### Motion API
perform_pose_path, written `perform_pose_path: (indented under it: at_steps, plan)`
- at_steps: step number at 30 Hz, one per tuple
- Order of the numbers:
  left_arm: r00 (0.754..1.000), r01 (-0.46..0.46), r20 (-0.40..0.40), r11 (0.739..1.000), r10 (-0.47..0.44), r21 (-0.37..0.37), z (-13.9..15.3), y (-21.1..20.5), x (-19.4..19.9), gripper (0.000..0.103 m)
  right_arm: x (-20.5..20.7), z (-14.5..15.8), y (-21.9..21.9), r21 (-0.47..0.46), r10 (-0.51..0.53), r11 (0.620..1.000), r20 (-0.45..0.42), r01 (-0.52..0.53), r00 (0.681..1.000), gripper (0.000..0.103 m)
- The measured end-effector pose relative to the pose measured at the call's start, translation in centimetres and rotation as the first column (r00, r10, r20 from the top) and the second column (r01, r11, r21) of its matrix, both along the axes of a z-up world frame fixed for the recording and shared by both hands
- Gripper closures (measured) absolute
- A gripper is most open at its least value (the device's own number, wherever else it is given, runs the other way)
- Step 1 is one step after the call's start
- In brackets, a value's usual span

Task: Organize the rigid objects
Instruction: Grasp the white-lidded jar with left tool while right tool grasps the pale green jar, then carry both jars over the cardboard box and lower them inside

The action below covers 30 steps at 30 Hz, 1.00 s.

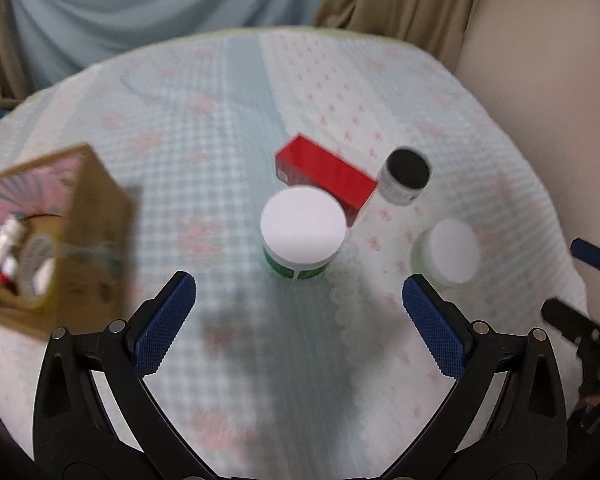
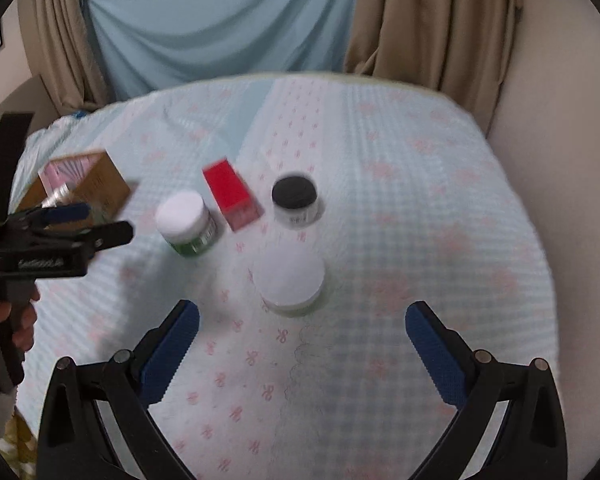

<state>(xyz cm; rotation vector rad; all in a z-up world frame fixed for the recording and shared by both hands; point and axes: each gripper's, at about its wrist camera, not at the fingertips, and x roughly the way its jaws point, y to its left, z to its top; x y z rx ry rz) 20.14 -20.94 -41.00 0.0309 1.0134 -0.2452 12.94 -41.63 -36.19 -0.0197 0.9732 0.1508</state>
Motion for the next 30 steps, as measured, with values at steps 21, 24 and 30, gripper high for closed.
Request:
perform_pose_path:
  at_steps: [21,24,30]
  plan:
    - [0.998,0.054,0.018,0.998,-0.053,-0.019,-8.9,-1.8,6.6,0.031,7.2,-10.1,2.7,-0.025,-0.018,1.000,-0.013,0.017,1.000,0.036]
    - [0.998,0.064,0.024,0.998,-0.064,0.004,-8.9,-2.2,6.4,0.032,7.3,-10.2,2.4,-0.011,-0.028,1.000,-0.020,0.028,0.999,0.036]
    - [0.998,0.055,0.017,0.998,-0.055,0.000,-8.8,-2.2,6.4,0.033,7.7,-10.1,2.6,-0.018,-0.031,0.999,-0.029,0.031,0.999,0.036]
